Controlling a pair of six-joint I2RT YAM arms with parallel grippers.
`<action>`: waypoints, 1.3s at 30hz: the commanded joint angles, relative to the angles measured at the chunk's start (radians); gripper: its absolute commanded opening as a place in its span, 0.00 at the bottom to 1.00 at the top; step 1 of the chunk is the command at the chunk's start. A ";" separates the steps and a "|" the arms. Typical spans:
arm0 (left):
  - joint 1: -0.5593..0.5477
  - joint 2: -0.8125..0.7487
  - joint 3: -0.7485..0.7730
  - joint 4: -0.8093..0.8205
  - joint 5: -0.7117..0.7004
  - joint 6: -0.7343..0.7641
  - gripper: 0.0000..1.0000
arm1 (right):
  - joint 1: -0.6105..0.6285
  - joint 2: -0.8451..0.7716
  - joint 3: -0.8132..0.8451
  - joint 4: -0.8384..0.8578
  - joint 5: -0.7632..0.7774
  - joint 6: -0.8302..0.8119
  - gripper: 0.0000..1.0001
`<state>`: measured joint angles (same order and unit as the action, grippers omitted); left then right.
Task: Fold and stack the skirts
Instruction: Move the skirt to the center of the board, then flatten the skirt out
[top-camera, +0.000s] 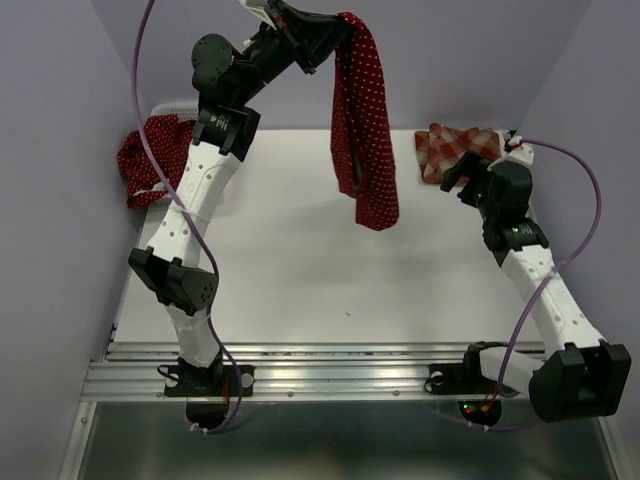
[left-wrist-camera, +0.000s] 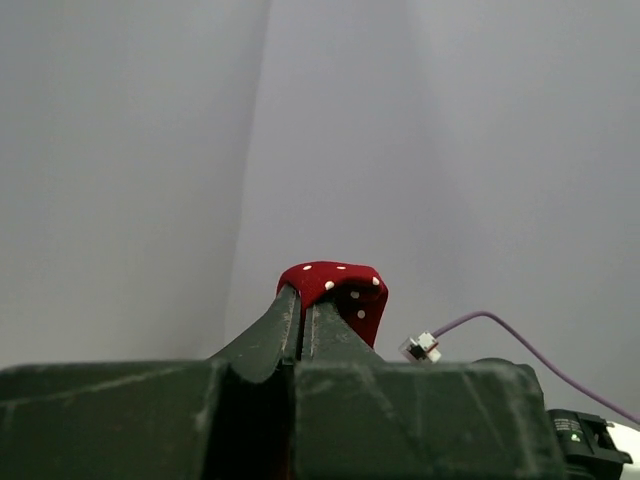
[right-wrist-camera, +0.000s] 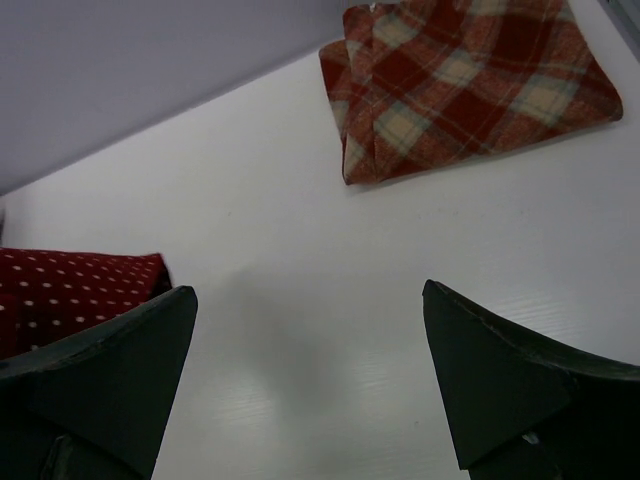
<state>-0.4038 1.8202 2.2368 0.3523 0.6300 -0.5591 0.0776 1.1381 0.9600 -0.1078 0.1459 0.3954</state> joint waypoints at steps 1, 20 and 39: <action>-0.044 -0.016 0.067 0.064 -0.019 0.027 0.00 | -0.006 -0.076 -0.007 0.002 0.082 0.033 1.00; 0.102 -0.041 -0.908 -0.182 -0.352 0.004 0.43 | -0.006 0.052 0.049 -0.245 -0.251 -0.044 1.00; 0.103 -0.127 -0.967 -0.430 -0.685 0.053 0.99 | 0.122 0.268 0.020 -0.174 -0.479 -0.044 1.00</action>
<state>-0.3058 1.6707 1.2381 0.0154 0.0387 -0.5285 0.1688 1.3754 0.9710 -0.3393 -0.2806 0.3317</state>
